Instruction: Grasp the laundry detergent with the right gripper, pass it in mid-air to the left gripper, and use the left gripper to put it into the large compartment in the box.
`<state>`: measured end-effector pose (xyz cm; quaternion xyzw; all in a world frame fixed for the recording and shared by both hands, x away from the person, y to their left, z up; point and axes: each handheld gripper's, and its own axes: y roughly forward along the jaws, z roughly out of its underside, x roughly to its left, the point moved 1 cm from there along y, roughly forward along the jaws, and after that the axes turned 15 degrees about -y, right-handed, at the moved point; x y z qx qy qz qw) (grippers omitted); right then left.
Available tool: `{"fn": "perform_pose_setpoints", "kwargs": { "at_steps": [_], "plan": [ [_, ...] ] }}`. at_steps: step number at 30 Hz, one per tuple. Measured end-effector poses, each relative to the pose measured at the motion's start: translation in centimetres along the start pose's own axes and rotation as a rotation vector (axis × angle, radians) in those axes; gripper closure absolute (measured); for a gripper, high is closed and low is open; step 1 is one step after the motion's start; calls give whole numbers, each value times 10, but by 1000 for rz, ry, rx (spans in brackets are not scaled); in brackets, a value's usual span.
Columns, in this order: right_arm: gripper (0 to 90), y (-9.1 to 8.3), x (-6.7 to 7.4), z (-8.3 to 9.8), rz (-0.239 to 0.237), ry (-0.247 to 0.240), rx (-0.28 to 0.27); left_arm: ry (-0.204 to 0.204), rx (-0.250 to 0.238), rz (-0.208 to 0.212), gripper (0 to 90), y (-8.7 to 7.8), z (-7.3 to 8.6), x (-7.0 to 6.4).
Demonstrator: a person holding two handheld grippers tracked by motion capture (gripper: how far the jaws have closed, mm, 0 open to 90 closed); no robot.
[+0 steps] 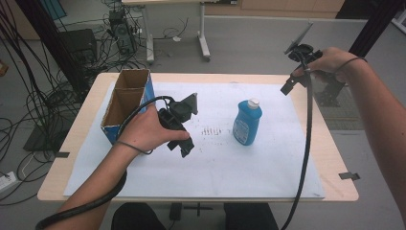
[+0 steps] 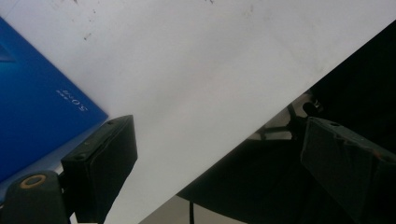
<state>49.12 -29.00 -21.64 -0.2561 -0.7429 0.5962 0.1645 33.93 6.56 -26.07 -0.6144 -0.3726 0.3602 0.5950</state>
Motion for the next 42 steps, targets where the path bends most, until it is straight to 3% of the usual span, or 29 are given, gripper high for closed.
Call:
{"fn": "perform_pose_setpoints", "kwargs": {
  "at_steps": [20,42],
  "plan": [
    [57,4,-4,7,-4,16,-48,1,6,16,108,8,-8,2],
    [52,13,25,59,30,-13,-94,5,6,42,108,12,-3,4]
  ]
}}
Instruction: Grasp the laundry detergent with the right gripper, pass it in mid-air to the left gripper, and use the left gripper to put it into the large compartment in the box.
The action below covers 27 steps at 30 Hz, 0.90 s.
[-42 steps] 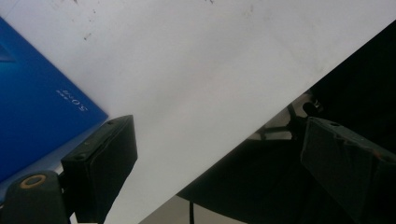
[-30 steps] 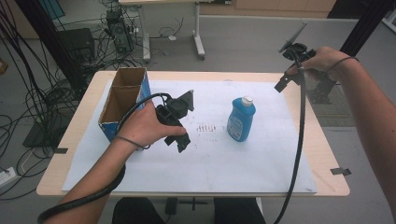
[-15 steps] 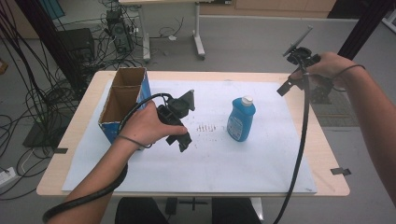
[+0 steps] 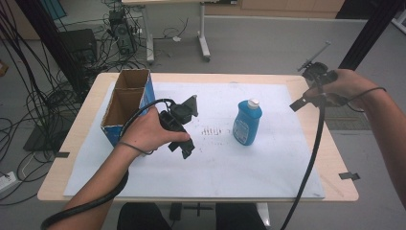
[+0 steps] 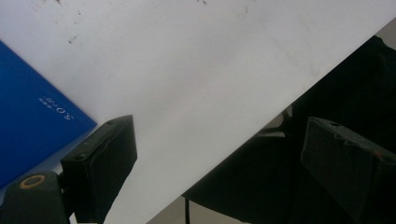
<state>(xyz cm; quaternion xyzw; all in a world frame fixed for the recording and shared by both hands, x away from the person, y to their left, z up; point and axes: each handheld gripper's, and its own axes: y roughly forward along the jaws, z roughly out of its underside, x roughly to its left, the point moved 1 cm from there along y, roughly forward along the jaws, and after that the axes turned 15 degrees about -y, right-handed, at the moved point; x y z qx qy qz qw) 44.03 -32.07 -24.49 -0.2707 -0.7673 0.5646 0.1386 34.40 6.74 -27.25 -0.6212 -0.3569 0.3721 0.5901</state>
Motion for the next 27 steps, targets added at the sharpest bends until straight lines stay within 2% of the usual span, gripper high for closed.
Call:
{"fn": "perform_pose_setpoints", "kwargs": {
  "at_steps": [14,27],
  "plan": [
    [51,0,17,26,23,5,-38,10,-4,1,106,1,-1,-3],
    [52,14,33,47,31,7,-91,19,-20,4,107,2,-5,-5]
  ]
}}
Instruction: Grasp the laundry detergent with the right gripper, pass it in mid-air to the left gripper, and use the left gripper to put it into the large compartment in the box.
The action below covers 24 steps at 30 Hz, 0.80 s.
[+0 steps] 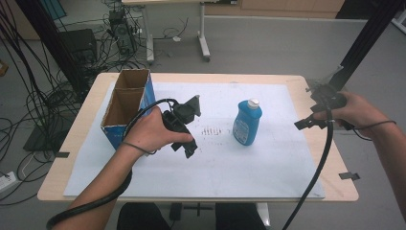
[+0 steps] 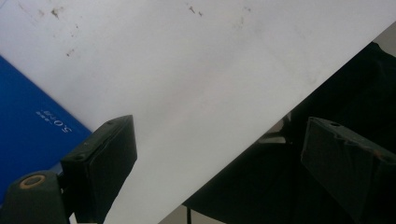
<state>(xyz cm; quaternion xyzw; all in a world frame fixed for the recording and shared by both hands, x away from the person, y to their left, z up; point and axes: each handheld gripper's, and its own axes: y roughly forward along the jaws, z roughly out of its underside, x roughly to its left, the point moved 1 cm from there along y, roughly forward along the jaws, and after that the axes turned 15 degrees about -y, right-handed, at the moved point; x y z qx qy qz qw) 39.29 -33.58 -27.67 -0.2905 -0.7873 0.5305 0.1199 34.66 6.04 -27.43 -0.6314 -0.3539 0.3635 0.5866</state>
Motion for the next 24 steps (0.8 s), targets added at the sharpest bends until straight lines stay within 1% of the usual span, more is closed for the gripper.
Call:
{"fn": "perform_pose_setpoints", "kwargs": {
  "at_steps": [2,3,9,11,16,19,24],
  "plan": [
    [52,2,3,3,1,-1,-7,1,-3,-3,107,1,0,0],
    [52,4,6,5,1,-9,-6,0,-3,-1,107,1,-1,0],
    [52,12,13,11,-1,-17,0,3,4,-2,107,3,-1,0],
    [51,16,16,14,-8,-19,-6,3,4,-2,107,3,-1,0],
    [51,22,20,20,-7,-15,-14,3,0,0,107,0,-2,0],
    [51,24,22,23,-6,-6,-22,4,-2,6,107,0,-2,0],
    [51,27,26,28,-8,-5,-38,-1,-2,6,106,0,-2,1]
  ]
}}
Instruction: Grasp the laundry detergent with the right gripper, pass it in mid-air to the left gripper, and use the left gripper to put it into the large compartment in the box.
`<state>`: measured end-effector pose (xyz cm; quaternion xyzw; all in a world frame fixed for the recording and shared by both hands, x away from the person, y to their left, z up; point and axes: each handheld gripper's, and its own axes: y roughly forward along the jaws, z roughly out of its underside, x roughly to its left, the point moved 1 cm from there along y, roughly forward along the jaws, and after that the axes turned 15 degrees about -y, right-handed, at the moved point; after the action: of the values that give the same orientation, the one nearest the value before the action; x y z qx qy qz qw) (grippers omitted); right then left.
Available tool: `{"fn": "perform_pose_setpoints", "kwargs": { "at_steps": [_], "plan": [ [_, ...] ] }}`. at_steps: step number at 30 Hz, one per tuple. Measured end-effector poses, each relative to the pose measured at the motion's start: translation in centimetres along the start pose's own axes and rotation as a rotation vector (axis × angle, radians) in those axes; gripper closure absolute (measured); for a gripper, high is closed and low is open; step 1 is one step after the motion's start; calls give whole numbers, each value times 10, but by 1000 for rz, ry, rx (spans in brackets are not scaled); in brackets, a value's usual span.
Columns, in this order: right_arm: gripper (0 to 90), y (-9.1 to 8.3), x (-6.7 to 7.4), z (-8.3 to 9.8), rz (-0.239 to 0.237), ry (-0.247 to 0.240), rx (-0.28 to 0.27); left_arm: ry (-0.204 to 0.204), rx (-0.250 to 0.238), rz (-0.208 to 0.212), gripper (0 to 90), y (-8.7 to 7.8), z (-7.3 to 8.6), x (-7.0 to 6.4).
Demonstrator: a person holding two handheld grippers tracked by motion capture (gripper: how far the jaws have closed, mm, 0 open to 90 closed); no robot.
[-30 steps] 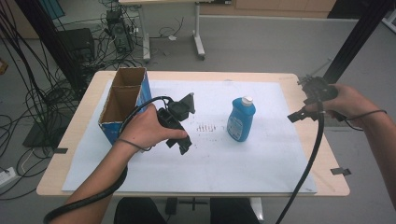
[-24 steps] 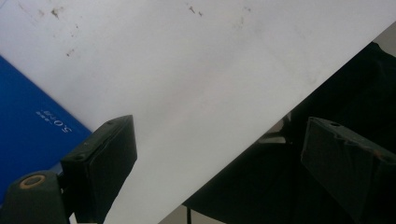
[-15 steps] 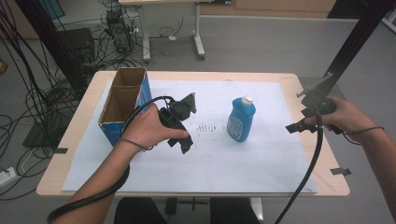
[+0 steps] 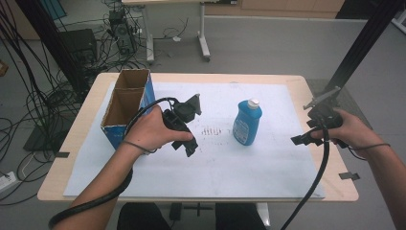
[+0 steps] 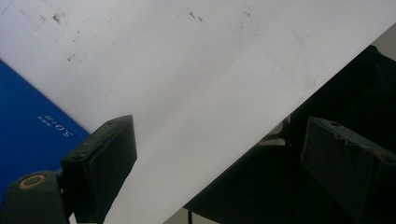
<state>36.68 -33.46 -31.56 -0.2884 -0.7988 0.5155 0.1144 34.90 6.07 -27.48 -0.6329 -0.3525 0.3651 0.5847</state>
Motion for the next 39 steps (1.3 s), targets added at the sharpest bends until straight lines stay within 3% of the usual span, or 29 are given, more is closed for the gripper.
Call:
{"fn": "perform_pose_setpoints", "kwargs": {
  "at_steps": [11,21,34,39],
  "plan": [
    [51,12,10,8,6,9,-10,-2,1,7,107,2,-2,1],
    [51,28,22,12,23,-13,-25,3,2,7,107,2,-4,2],
    [51,54,38,12,6,-35,-46,-8,-3,13,106,3,-5,6],
    [47,61,42,13,0,-18,-59,-10,0,16,106,4,-5,5]
  ]
}}
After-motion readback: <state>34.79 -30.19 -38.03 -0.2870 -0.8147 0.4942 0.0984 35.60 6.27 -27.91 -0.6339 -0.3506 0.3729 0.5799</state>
